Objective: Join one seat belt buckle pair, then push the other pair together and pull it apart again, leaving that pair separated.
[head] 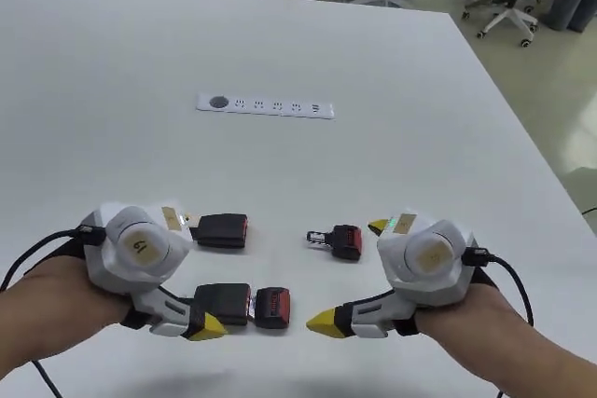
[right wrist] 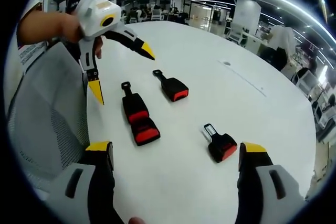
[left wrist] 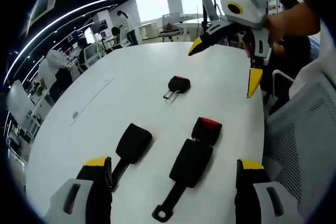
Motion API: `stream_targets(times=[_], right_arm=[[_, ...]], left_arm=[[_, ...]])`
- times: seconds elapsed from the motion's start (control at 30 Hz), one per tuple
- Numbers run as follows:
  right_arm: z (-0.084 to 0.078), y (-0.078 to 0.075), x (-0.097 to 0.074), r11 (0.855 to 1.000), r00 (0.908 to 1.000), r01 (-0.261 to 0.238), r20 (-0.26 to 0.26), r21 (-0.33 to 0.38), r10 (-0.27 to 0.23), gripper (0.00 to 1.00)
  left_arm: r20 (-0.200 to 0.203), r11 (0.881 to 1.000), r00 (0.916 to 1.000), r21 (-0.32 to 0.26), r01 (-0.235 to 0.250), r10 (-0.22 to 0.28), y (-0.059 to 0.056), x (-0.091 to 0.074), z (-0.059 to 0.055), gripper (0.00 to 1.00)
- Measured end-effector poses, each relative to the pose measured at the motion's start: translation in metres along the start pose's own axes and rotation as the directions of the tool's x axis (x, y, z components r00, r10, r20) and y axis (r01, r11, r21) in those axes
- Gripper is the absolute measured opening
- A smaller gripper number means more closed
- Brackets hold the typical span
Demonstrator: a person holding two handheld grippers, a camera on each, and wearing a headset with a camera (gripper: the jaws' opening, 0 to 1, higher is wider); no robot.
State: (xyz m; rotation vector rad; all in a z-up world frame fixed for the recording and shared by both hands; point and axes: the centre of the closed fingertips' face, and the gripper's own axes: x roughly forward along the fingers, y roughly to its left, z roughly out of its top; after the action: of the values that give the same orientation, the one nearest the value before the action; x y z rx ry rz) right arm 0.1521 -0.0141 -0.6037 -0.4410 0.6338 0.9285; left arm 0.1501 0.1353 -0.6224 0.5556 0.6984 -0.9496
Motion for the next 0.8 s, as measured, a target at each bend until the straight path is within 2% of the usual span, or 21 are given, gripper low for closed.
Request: stream_targets(times=[0.23, 0.3, 0.43, 0.57, 0.8], right_arm=[[-0.005, 0.002, 0.0, 1.0, 1.0, -0.002, 0.004, -0.006, 0.002, 0.98], [-0.007, 0.004, -0.005, 1.0, 0.9999, -0.011, 0.0, 0.004, 0.011, 0.95], [-0.015, 0.001, -0.01, 1.0, 1.0, 0.001, -0.007, -0.002, -0.001, 0.96], [-0.019, 0.002, -0.016, 1.0, 0.9999, -0.009, 0.005, 0.019, 0.009, 0.98], [-0.024, -0.001, -0.032, 1.0, 1.0, 0.001, 0.003, 0.014, -0.001, 0.98]], left_arm=[[-0.004, 1.0, 0.9998, 0.004, -0.019, 0.019, 0.001, -0.008, -0.01, 1.0], [-0.004, 1.0, 0.9996, -0.001, -0.027, 0.027, 0.004, -0.013, -0.016, 1.0], [-0.013, 0.998, 0.9988, -0.034, -0.047, 0.047, 0.011, -0.022, -0.033, 1.0], [-0.011, 0.996, 0.998, -0.061, -0.063, 0.063, 0.011, -0.036, -0.041, 1.0], [-0.029, 0.992, 0.995, -0.086, -0.097, 0.095, 0.031, -0.059, -0.071, 1.0]])
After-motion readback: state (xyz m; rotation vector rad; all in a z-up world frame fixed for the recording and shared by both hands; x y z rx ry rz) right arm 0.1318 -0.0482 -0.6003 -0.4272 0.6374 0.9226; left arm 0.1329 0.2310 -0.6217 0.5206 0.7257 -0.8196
